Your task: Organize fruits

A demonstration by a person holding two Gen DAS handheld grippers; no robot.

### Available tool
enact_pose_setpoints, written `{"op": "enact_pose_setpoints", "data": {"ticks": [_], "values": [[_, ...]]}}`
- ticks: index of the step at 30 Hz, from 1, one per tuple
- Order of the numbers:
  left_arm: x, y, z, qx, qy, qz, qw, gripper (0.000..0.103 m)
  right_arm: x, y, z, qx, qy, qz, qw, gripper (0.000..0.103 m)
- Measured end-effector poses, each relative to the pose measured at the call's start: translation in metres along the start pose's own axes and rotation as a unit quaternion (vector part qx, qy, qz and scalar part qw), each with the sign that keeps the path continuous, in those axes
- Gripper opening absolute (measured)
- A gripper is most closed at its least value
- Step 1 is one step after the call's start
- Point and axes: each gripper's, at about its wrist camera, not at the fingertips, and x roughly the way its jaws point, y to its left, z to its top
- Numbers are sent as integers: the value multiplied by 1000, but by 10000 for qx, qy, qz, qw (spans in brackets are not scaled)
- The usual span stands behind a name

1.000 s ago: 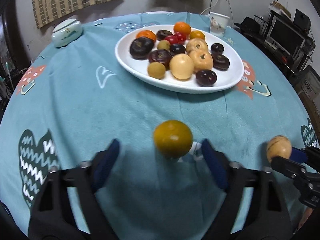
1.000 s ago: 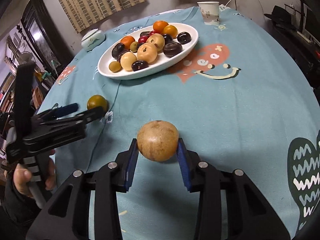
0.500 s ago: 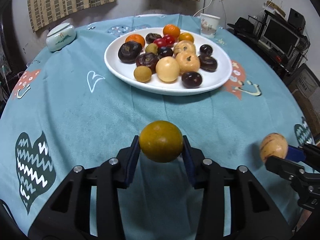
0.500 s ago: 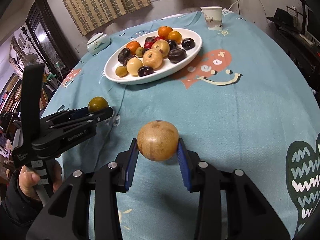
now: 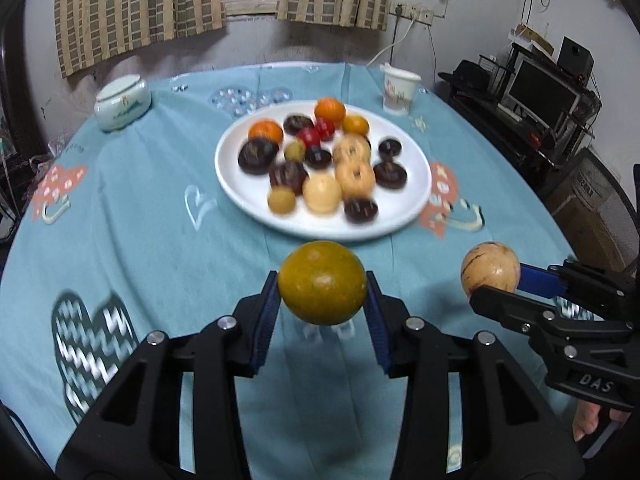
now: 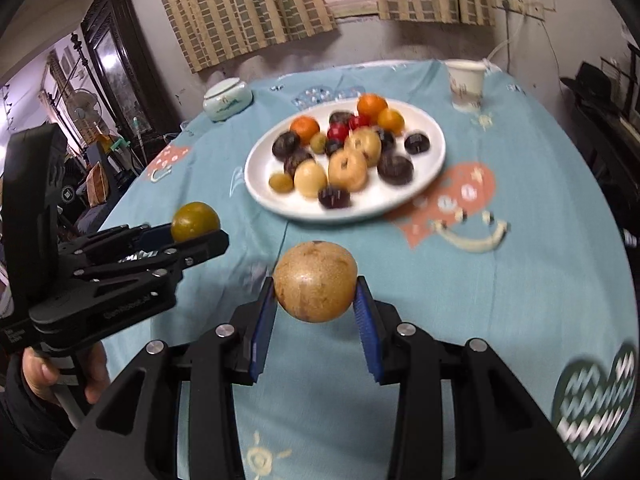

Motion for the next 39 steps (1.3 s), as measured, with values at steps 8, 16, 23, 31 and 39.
{"op": "enact_pose_setpoints", "data": {"ticks": [8, 16, 23, 31, 39], "values": [[48, 4, 91, 212, 103, 201, 9995, 42, 46, -21, 74, -230, -106, -289, 9993, 39], [119, 7, 124, 118, 540, 248, 9982, 42, 98, -58, 99, 30, 20, -565, 9984, 39], [137, 9, 126, 68, 627, 220, 9978, 43, 114, -63, 103, -16, 84, -448, 9990, 40], [112, 7, 131, 142, 130, 641, 9978, 98, 107, -51, 103, -390, -326, -829, 9953, 96], [52, 9, 108, 49, -287, 776, 9966, 101, 60, -37, 89, -527, -452, -961, 9929, 102]]}}
